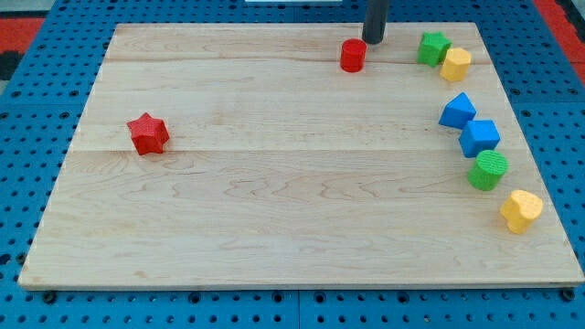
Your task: Move red circle closer to the red star
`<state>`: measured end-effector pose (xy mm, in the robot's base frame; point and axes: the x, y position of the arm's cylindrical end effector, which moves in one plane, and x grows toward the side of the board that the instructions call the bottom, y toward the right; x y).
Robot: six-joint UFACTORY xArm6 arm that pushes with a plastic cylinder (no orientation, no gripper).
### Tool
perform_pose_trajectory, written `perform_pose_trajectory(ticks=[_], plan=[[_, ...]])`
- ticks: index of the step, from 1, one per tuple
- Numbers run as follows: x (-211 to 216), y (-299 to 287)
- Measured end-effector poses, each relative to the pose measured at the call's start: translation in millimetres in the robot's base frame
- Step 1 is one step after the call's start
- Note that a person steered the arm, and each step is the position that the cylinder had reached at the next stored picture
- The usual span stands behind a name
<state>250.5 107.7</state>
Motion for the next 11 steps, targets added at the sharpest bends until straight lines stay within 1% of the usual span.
perform_pose_trajectory(ticks=[1, 2, 3, 4, 5, 6, 7, 8, 9, 10, 11], plan=[[29.0, -40.1], [44.1, -90.9], [46.3, -63.2], [75.1, -53.3], [88.5, -111.0], [81.9, -179.3], [74.5, -160.7], [54.9, -140.2], [46.3, -191.4], [52.9, -282.4], [43.9, -298.3]])
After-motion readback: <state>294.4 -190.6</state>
